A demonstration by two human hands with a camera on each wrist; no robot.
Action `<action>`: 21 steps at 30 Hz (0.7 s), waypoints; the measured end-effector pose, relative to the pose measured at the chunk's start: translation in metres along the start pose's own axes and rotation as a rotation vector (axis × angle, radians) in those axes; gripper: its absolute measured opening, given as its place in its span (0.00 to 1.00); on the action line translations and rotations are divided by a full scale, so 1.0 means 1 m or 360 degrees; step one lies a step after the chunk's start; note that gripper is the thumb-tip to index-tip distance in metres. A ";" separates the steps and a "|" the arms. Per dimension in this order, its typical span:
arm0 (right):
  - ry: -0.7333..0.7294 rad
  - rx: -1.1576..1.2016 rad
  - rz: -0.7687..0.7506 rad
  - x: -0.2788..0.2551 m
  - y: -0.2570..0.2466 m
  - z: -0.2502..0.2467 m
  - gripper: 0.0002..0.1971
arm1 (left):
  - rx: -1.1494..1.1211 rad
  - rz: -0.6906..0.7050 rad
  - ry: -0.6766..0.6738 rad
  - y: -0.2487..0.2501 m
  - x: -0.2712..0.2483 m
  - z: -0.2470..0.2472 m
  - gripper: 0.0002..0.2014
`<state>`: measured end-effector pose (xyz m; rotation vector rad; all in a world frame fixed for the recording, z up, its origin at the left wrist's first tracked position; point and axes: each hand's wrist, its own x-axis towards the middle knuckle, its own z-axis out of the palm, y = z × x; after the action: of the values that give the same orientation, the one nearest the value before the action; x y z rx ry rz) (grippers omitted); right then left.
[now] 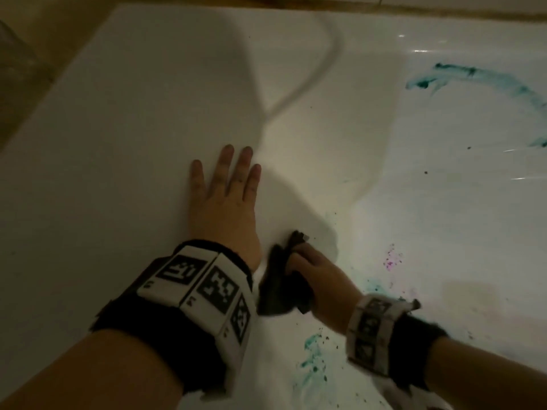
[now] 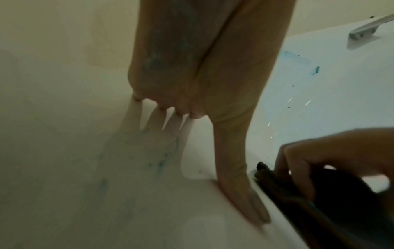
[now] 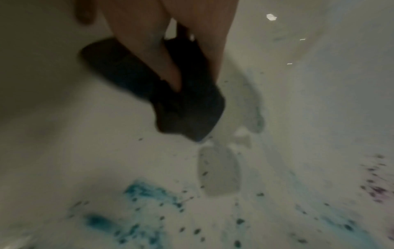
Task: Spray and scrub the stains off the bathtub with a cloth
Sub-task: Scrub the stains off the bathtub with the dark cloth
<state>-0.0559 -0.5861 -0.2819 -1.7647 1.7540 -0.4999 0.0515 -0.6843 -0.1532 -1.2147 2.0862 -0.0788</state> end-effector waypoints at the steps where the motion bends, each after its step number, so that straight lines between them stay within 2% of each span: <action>1: 0.0114 0.0154 0.0111 0.004 0.003 -0.012 0.08 | -0.0002 0.0007 -0.0004 -0.001 0.000 0.000 0.57; 2: 0.0295 0.0367 0.0350 0.012 0.014 -0.023 0.07 | -0.0001 0.0010 -0.0003 -0.001 0.000 0.000 0.56; 4: 0.0757 0.0352 0.0712 0.033 0.030 -0.059 0.17 | 0.0004 0.0008 0.0005 -0.001 0.002 0.002 0.56; 6: 0.1064 0.0337 0.1041 0.057 0.048 -0.080 0.26 | -0.0008 0.0007 0.0018 0.001 0.003 0.003 0.55; 7: 0.1126 0.0306 0.1212 0.067 0.051 -0.088 0.33 | -0.0014 0.0006 0.0026 0.003 0.003 0.003 0.55; 9: 0.1035 0.0363 0.1353 0.080 0.047 -0.086 0.38 | -0.0011 0.0003 0.0038 0.003 0.004 0.005 0.55; 11: 0.0867 0.0234 0.1111 0.086 0.036 -0.062 0.35 | -0.0012 0.0005 0.0036 0.004 0.005 0.005 0.55; 13: 0.0573 0.0066 0.0811 0.073 0.031 -0.024 0.34 | -0.0027 -0.0007 0.0037 0.006 0.005 0.004 0.54; 15: 0.0289 -0.0095 0.0698 0.039 0.025 0.006 0.36 | -0.0021 -0.0025 0.0043 0.007 0.005 0.004 0.54; 17: 0.0136 -0.0174 0.0410 -0.004 0.020 0.026 0.37 | -0.0005 -0.0026 0.0037 0.007 0.004 0.004 0.54; 18: -0.0001 -0.0197 0.0284 -0.024 0.024 0.035 0.35 | 0.0000 -0.0027 0.0035 0.007 0.003 0.003 0.54; 20: -0.0304 -0.0191 0.0084 -0.046 0.024 0.027 0.21 | 0.0011 -0.0032 0.0032 0.007 0.003 0.003 0.54; 21: -0.0258 -0.0167 0.0084 -0.043 0.031 0.016 0.14 | 0.0012 -0.0034 0.0029 0.007 0.003 0.003 0.55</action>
<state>-0.0719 -0.5402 -0.3081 -1.7724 1.7348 -0.2392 0.0476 -0.6819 -0.1592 -1.2364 2.0871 -0.1079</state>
